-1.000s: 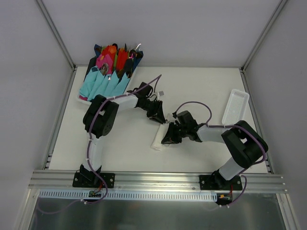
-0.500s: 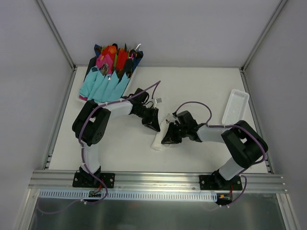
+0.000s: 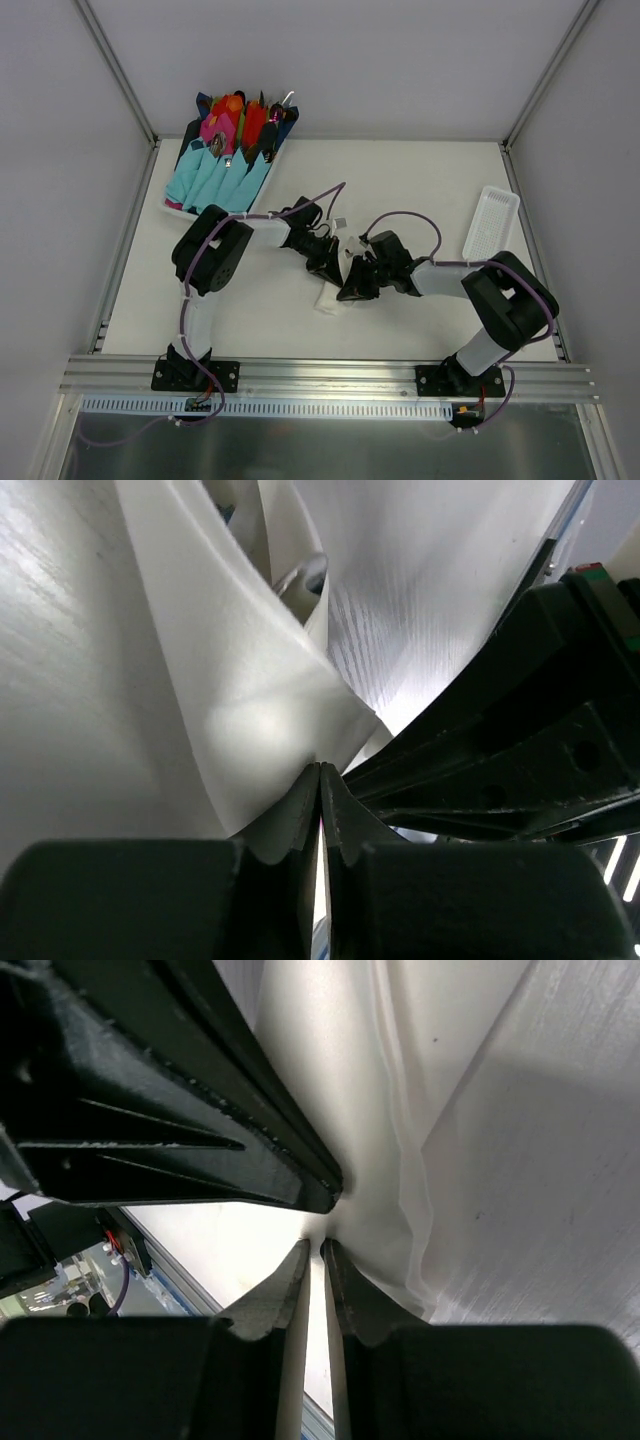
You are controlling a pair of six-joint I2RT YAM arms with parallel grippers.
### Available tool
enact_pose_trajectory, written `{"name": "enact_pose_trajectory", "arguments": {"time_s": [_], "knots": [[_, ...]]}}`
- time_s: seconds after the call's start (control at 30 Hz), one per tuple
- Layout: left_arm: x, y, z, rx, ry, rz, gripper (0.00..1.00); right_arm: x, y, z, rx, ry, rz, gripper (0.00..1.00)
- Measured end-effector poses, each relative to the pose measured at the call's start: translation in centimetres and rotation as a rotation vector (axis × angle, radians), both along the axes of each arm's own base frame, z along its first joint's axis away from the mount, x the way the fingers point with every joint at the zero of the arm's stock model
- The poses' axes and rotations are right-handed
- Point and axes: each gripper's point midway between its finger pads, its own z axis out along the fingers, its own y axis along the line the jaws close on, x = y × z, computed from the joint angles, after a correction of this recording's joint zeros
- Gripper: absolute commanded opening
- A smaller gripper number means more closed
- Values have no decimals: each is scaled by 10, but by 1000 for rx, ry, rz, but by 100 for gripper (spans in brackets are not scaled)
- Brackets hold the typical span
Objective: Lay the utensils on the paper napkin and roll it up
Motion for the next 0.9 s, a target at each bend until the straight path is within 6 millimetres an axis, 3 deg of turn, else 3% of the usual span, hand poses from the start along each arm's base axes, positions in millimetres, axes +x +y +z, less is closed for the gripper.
{"name": "enact_pose_trajectory", "arguments": {"time_s": [0.17, 0.27, 0.33, 0.47, 0.63, 0.73, 0.9], "knots": [[-2, -2, -8, -13, 45, 10, 0, -6, -8, 4, -12, -19, 24, 23], [-2, -3, -9, -25, 65, 14, 0, -19, -28, 7, -59, -4, 25, 25], [-2, -3, -9, -29, 75, 18, 0, -16, -37, 15, -69, -16, 2, 26], [-2, -3, -9, -33, 77, 19, 0, 12, -50, 38, -75, -68, -81, 31], [-2, -4, -10, -44, 83, 15, 0, 53, -56, 51, -100, -100, -160, 35], [-2, -4, -10, -45, 86, 15, 0, 64, -52, 44, -110, -79, -165, 36], [-2, -4, -10, -45, 86, 15, 0, 63, -50, 16, -152, -3, -161, 40]]}}
